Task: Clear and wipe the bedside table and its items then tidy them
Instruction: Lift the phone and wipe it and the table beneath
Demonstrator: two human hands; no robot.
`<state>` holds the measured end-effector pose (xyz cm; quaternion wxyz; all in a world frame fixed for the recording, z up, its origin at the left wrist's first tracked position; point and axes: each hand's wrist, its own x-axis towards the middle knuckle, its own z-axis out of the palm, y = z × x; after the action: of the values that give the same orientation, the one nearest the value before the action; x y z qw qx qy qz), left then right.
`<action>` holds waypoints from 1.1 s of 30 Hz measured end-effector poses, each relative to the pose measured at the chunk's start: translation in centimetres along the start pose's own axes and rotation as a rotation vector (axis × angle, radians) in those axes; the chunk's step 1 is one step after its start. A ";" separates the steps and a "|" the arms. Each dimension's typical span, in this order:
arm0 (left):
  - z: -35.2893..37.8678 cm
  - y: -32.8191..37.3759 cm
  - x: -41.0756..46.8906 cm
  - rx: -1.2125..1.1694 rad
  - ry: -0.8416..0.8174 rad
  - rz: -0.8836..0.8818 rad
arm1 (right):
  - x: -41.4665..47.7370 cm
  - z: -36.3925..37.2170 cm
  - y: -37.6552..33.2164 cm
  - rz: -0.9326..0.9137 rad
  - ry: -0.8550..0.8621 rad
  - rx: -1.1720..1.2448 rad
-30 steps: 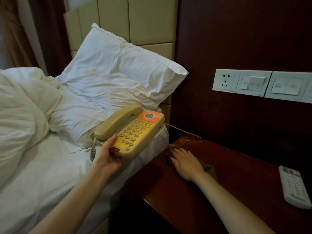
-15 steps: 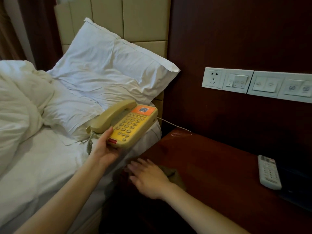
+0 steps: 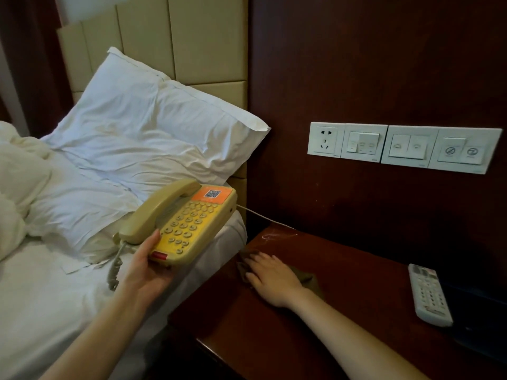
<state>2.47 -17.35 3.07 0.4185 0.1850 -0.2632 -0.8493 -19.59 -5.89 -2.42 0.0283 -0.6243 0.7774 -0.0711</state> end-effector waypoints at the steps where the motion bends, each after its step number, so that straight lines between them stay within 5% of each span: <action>1: 0.2 -0.3 0.2 -0.020 0.006 -0.001 | 0.4 -0.1 1.3 0.053 0.000 -0.002; 13: -0.7 -1.9 2.8 -0.009 -0.068 0.002 | 4.7 -1.2 12.5 0.487 0.075 -0.006; 18: -0.3 -1.8 2.7 -0.014 -0.134 -0.001 | 6.6 -1.2 8.7 0.312 0.017 0.001; 25: 0.0 -1.4 2.1 -0.023 -0.143 0.016 | 6.8 1.6 -1.2 -0.203 0.057 -0.017; 29: -0.1 -1.2 1.9 -0.003 -0.138 0.016 | 7.4 1.2 -0.1 -0.218 0.077 0.039; 33: 0.0 -1.1 1.6 -0.003 -0.132 0.030 | 9.8 -0.1 4.0 -0.005 0.053 0.032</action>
<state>0.88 -18.10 2.23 0.4130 0.1239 -0.2919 -0.8537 -25.64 -14.60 -2.42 0.0177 -0.6237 0.7750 -0.1001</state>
